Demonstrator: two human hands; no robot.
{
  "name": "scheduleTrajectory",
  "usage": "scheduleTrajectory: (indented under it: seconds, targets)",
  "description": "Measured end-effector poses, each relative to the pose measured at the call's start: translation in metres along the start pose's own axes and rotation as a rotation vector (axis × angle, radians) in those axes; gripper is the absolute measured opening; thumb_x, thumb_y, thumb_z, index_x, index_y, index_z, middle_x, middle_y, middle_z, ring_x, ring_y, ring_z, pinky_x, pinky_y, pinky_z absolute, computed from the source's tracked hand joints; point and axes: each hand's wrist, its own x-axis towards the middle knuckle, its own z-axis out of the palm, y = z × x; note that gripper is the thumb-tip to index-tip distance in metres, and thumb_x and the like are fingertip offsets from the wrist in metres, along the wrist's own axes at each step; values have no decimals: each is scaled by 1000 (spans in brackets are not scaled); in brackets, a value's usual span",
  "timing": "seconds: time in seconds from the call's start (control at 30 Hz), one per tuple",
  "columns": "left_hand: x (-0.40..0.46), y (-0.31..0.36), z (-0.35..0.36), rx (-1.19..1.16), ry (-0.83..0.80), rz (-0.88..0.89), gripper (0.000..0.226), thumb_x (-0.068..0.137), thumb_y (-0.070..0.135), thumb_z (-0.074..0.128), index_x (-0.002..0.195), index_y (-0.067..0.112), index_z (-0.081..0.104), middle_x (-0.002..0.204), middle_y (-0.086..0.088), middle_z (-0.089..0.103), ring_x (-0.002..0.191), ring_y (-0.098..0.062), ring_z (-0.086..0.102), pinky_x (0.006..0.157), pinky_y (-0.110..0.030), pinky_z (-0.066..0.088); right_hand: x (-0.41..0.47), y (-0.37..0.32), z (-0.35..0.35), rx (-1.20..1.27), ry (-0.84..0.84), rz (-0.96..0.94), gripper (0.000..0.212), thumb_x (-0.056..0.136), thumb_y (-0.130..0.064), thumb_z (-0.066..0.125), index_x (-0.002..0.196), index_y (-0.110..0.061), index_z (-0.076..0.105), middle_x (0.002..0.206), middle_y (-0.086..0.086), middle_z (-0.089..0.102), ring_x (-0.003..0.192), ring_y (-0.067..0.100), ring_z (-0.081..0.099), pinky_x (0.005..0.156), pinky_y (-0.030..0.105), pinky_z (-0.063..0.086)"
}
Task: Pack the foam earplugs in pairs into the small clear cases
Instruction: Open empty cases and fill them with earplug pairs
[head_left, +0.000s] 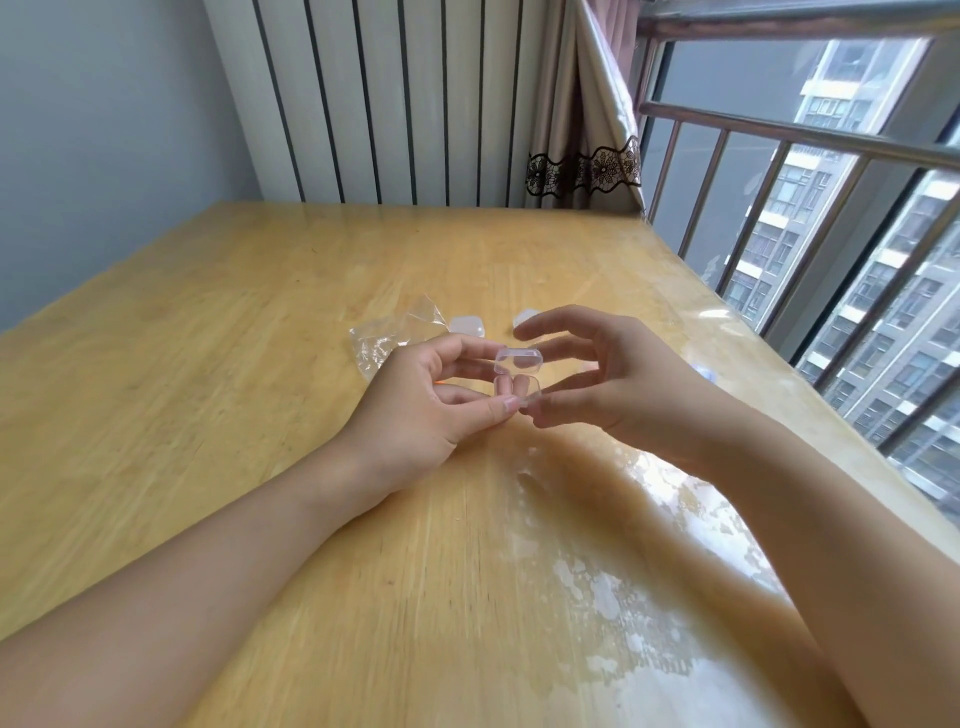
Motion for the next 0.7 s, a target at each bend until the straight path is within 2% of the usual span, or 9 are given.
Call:
scheduleTrajectory:
  seconds: [0.07,0.13,0.2,0.27,0.33,0.37,0.47,0.6,0.7]
  targets:
    - [0,1,-1,-46,16,5,33,80,7,81,109,19,71,102,1,79,82,-18,78,89,-22,58,-1,0,4,-107,29,-87,37,79,-3,84,110,-18,71,107,-7,74,76,16,78,70,30,61]
    - [0,2,-2,-72,8,2,33,79,8,81,109,18,71,99,0,80,87,-14,77,90,-20,57,-2,2,10,-190,97,-139,24,81,-14,85,103,-16,74,87,-20,75,62,4,73,56,13,47]
    - [0,2,-2,-77,-15,7,37,76,5,83,109,18,72,101,2,79,92,-12,77,89,-18,56,-3,3,14,-262,153,-182,17,85,-20,82,101,-15,76,67,-32,69,53,-2,66,49,6,38]
    - [0,2,-3,-77,-1,36,42,74,-1,83,109,17,72,107,3,77,91,-14,77,86,-21,58,-4,1,15,-284,192,-230,15,88,-25,80,100,-17,78,62,-27,69,55,-1,68,47,11,43]
    - [1,2,-3,6,55,104,38,76,-2,82,109,17,73,108,2,76,88,-15,78,85,-26,60,-3,1,16,-301,217,-265,14,89,-29,77,100,-21,79,63,-8,74,59,9,72,50,33,55]
    - [1,1,-3,63,88,141,33,79,2,82,107,18,74,106,2,76,84,-14,78,83,-27,61,-4,1,16,-313,218,-277,15,90,-31,76,101,-21,80,65,-2,74,62,13,73,54,38,58]
    - [1,1,-4,173,161,225,19,82,14,81,99,21,78,96,6,77,72,-11,76,70,-22,60,-2,2,16,-314,199,-316,16,91,-26,74,104,-17,80,77,2,77,68,9,75,70,35,62]
    - [1,2,-2,280,179,304,12,84,22,80,96,22,78,86,9,77,67,-9,73,64,-21,59,0,4,15,-351,213,-360,15,88,-19,77,102,-14,80,73,-11,74,66,8,74,68,28,61]
    - [2,1,-2,276,177,295,11,83,24,79,94,24,78,86,10,76,68,-9,73,65,-25,62,1,5,15,-349,222,-379,15,89,-19,76,102,-13,80,76,3,77,65,9,74,67,29,61]
